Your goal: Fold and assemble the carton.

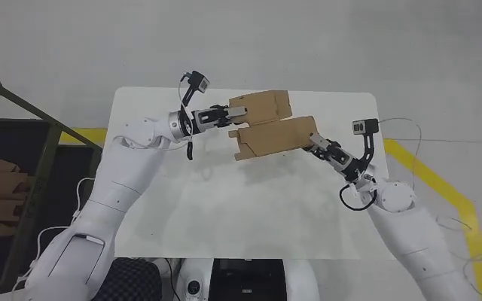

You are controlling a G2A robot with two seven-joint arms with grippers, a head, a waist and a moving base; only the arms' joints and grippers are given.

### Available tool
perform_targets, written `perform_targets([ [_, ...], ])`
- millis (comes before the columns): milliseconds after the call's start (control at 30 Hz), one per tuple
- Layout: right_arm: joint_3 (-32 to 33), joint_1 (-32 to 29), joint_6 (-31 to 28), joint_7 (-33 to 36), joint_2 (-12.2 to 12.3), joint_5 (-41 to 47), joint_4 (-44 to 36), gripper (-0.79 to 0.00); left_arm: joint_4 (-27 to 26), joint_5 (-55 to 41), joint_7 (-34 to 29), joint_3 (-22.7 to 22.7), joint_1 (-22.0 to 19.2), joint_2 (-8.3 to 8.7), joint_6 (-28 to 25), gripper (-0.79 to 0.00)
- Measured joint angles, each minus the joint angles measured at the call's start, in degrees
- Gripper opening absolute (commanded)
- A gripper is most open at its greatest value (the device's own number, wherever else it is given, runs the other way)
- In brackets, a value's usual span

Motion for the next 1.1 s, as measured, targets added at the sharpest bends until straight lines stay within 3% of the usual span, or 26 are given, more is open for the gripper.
perform_targets([
  [300,-3.0,6.4,-6.3,13.7,-0.7,0.9,6.2,0.000,-0.4,-3.8,-11.3,-2.6,0.1,1.03,1.2,-0.785],
  [600,-8.1,11.1,-5.9,18.4,-2.1,3.8,10.0,0.000,0.8,-2.0,-13.2,-0.8,-1.0,0.81,2.3,-0.785],
  [867,-10.8,12.1,-5.0,19.4,-2.3,5.5,10.9,-0.280,2.0,0.0,-11.6,0.4,-2.1,0.51,1.9,-0.785],
  [900,-11.0,12.3,-4.8,19.5,-2.3,5.9,11.2,-0.360,2.1,0.3,-11.3,0.4,-2.2,0.50,1.7,-0.785],
  [1100,-12.0,13.2,-4.2,20.2,-2.3,7.6,12.1,-0.413,2.0,3.0,-9.8,0.7,-2.2,0.54,1.5,-0.785],
])
